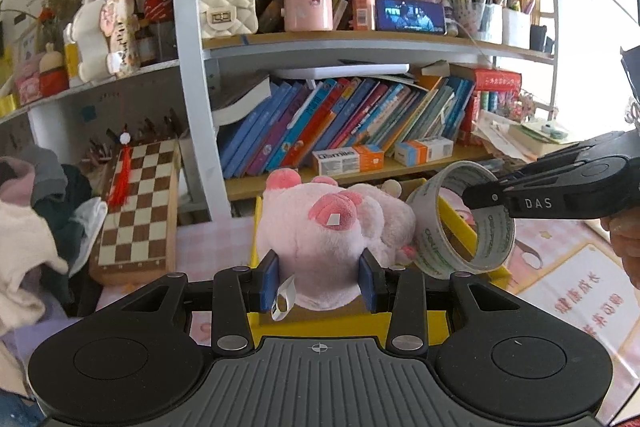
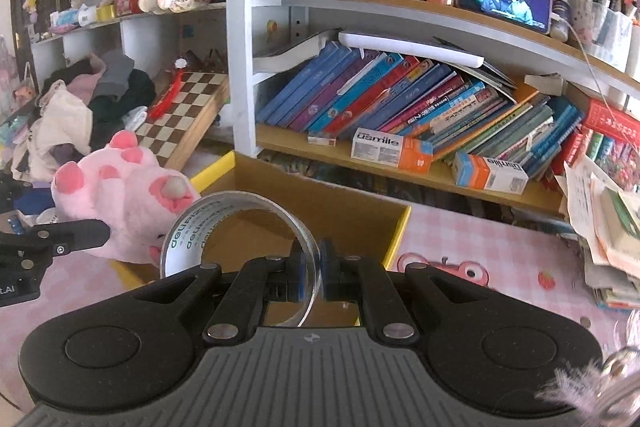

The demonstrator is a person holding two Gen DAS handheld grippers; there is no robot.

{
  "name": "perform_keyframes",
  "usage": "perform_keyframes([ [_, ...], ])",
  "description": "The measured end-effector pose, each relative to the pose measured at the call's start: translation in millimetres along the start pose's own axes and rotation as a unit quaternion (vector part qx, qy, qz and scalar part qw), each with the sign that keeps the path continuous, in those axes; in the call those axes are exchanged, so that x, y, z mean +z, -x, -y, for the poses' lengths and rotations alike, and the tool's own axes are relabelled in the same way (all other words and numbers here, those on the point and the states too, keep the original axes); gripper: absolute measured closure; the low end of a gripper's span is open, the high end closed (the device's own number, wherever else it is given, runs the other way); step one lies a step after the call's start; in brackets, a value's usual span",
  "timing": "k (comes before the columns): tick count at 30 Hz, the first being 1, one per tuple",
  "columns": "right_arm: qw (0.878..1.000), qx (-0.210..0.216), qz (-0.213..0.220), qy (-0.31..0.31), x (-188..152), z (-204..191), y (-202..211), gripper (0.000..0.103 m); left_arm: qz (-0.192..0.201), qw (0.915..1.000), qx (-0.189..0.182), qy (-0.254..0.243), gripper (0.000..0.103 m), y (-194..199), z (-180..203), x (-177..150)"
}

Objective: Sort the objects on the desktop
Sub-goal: 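Lower the plush and tape into the yellow box and open both tools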

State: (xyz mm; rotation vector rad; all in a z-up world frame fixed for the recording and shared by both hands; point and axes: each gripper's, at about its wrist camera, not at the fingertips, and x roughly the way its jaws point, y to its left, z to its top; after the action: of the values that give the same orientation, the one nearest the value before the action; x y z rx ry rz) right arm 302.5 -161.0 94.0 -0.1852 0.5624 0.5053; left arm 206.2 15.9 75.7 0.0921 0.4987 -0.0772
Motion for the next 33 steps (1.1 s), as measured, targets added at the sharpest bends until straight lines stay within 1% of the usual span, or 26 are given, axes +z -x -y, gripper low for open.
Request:
perform_keyframes([
  [5, 0.999, -0.001, -0.017, 0.028, 10.2, 9.9, -34.6, 0.096, -0.019, 0.9997, 0.009, -0.014, 0.065, -34.3, 1.4, 8.0],
  [10, 0.997, 0.003, -0.048, 0.068, 10.2, 12.8, -70.1, 0.096, -0.046, 0.9984, 0.015, -0.031, 0.065, -66.4, 4.4, 7.7],
  [14, 0.991, 0.021, -0.082, 0.106, 3.2, 10.2, -95.5, 0.095, -0.069, 0.9967, 0.016, -0.041, 0.065, -86.5, 6.1, 5.3],
  [18, 0.982, 0.045, -0.116, 0.139, -7.9, 4.7, -117.3, 0.095, -0.089, 0.9948, 0.015, -0.048, 0.066, -100.7, 8.4, 1.9],
  [19, 0.981, 0.051, -0.123, 0.144, -10.4, 3.3, -121.0, 0.095, -0.094, 0.9943, 0.013, -0.048, 0.068, -103.4, 9.0, 0.8],
  [21, 0.977, 0.062, -0.134, 0.154, -15.7, 0.9, -128.0, 0.095, -0.105, 0.9932, 0.01, -0.048, 0.076, -108.0, 10.6, -2.2],
  [22, 0.975, 0.066, -0.137, 0.16, -17.8, -0.2, -130.2, 0.095, -0.11, 0.9927, 0.009, -0.05, 0.089, -109.6, 11.4, -3.8],
  [25, 0.97, 0.078, -0.145, 0.179, -23.8, -3.4, -136.7, 0.095, -0.119, 0.9918, 0.012, -0.045, 0.089, -115.1, 10.2, -6.5],
  [31, 0.967, 0.09, -0.154, 0.183, -23.1, -4.0, -142.3, 0.095, -0.13, 0.9905, 0.022, -0.038, 0.089, -119.7, 4.9, -10.7],
  [33, 0.965, 0.092, -0.158, 0.189, -22.7, -5.2, -142.5, 0.094, -0.137, 0.9895, 0.02, -0.039, 0.087, -121.2, 4.6, -12.9],
])
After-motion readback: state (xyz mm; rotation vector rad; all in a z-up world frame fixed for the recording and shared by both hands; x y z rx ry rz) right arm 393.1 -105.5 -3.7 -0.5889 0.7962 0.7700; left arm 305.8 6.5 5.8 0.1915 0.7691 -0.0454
